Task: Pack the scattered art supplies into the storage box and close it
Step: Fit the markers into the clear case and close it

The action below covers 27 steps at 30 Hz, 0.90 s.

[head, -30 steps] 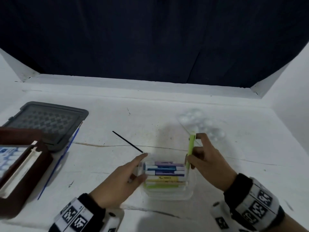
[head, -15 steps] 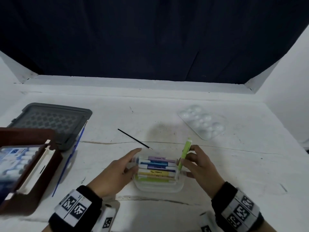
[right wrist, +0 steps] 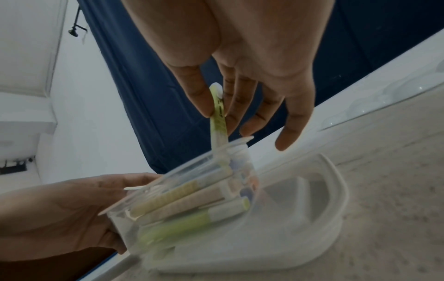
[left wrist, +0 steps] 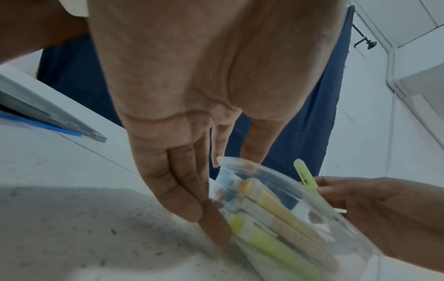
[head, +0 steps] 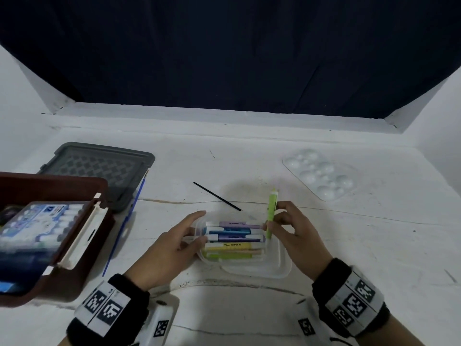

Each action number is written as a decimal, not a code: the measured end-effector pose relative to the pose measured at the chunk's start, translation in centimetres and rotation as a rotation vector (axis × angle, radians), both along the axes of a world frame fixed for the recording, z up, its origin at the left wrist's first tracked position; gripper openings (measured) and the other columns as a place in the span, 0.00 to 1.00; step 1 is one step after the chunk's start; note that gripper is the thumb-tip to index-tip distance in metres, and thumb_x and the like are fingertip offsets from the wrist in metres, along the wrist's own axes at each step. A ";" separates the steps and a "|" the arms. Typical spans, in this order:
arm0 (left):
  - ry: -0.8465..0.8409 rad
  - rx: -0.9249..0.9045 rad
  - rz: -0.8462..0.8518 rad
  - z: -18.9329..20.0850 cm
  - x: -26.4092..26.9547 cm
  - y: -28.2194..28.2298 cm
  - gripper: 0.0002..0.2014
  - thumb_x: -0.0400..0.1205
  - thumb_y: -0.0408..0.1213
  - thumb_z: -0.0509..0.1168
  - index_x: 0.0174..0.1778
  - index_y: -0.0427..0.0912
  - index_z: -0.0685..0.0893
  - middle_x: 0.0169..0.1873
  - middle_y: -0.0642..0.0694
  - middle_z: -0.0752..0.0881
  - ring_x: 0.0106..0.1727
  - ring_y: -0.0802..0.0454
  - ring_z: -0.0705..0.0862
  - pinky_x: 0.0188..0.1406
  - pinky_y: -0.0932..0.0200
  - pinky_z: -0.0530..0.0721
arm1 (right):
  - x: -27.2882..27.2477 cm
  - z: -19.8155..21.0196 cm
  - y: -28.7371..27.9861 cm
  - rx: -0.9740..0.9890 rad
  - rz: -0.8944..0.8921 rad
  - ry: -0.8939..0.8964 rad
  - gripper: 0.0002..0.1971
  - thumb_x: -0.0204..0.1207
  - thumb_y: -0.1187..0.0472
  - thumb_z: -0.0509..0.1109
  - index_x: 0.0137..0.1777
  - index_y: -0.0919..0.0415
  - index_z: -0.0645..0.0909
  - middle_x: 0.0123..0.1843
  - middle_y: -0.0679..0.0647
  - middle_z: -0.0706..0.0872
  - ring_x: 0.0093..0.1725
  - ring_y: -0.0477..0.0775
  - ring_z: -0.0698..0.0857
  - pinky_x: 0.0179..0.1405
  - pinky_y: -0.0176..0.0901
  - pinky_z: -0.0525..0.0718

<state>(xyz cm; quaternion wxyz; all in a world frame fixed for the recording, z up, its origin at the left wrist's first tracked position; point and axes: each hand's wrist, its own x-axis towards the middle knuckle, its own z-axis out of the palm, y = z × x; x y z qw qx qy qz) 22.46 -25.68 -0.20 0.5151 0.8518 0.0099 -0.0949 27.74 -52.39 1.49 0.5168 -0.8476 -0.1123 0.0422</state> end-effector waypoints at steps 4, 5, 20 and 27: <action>-0.015 -0.003 0.010 0.2 0.1 -0.4 0.23 0.87 0.42 0.64 0.76 0.66 0.70 0.58 0.52 0.89 0.49 0.51 0.92 0.50 0.48 0.90 | -0.8 1.0 -0.2 -0.113 0.078 -0.138 0.11 0.81 0.58 0.69 0.60 0.43 0.78 0.44 0.40 0.88 0.50 0.43 0.85 0.50 0.40 0.83; -0.016 0.002 0.010 0.2 0.2 -0.4 0.22 0.87 0.41 0.64 0.75 0.65 0.70 0.58 0.51 0.88 0.49 0.51 0.92 0.50 0.50 0.90 | -1.0 1.4 -0.2 -0.151 0.114 -0.176 0.11 0.81 0.57 0.69 0.60 0.42 0.79 0.44 0.39 0.88 0.49 0.42 0.85 0.49 0.36 0.82; 0.048 0.128 -0.079 1.3 2.3 -2.5 0.32 0.81 0.48 0.73 0.80 0.63 0.67 0.56 0.62 0.80 0.37 0.61 0.89 0.38 0.68 0.83 | 0.3 1.5 -0.9 -0.359 0.280 -0.389 0.11 0.80 0.58 0.72 0.60 0.47 0.85 0.45 0.38 0.83 0.45 0.41 0.82 0.45 0.27 0.76; -0.011 0.120 -0.079 0.9 3.3 -3.9 0.27 0.80 0.47 0.73 0.73 0.61 0.72 0.54 0.54 0.83 0.35 0.55 0.90 0.37 0.64 0.87 | 0.6 2.3 -0.6 -0.313 0.264 -0.377 0.08 0.78 0.60 0.72 0.55 0.48 0.83 0.43 0.40 0.84 0.44 0.43 0.82 0.43 0.27 0.76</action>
